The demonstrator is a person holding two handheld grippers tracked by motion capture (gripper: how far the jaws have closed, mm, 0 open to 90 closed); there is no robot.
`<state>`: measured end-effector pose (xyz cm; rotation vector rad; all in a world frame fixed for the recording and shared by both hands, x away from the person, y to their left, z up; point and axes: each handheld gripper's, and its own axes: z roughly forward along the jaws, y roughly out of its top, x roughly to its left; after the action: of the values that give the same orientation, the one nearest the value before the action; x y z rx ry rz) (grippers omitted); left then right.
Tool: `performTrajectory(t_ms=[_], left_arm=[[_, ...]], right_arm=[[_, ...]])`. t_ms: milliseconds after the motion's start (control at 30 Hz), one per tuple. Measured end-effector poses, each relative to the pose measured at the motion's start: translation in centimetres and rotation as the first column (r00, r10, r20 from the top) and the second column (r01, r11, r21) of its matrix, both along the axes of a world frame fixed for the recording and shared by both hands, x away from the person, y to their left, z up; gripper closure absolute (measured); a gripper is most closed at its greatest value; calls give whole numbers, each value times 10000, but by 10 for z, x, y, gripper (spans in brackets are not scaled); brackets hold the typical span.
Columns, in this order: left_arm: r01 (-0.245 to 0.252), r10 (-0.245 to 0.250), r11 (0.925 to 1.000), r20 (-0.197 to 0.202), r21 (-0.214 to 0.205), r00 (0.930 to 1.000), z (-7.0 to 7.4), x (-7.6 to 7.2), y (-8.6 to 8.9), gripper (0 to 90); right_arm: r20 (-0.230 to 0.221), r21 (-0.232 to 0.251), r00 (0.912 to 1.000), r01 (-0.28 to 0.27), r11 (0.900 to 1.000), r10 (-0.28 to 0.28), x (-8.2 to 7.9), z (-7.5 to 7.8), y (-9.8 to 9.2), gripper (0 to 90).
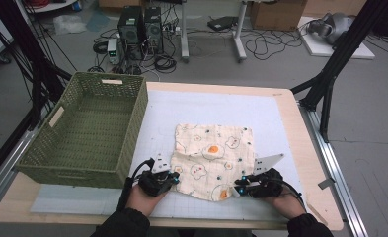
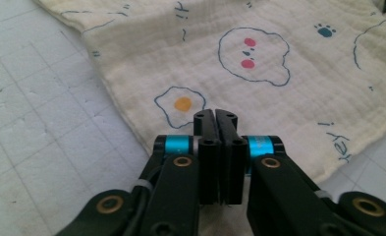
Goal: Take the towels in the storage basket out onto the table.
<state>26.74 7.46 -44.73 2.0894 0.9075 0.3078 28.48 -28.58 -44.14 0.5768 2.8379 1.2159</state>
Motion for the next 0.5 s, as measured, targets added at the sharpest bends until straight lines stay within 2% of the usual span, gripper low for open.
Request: performTrajectory(t_ms=[133,200,267,300,333,367,433,500], left_arm=[[-38,36,9997,-73,-259,10000,6,-5,1,895],[110,-117,9979,-116,-636,9999,13,-10,3,895],[271,-269,9966,30,-784,9996,19,-15,3,895],[383,-374,9965,139,-744,9992,21,-18,3,893],[418,-405,9969,201,-668,9990,22,-19,2,885],[468,-457,9973,212,-561,9987,21,-19,1,839],[496,-497,9974,4,-529,9988,18,-18,1,793],[478,-482,9984,-106,-310,9988,13,-16,1,767]], right_arm=[[57,-221,9999,-115,9997,116,-2,9,-6,860],[23,-51,9995,-311,9995,311,-6,20,-14,860],[58,161,9990,-436,9989,435,-10,33,-24,856],[143,336,9992,-387,9987,383,-12,38,-28,827],[92,603,9996,-281,9978,276,-13,42,-32,754],[39,737,9999,-104,9972,102,-12,44,-35,719],[31,856,10000,8,9963,-11,-11,43,-38,718],[0,761,10000,54,9971,-54,-10,34,-37,699]])
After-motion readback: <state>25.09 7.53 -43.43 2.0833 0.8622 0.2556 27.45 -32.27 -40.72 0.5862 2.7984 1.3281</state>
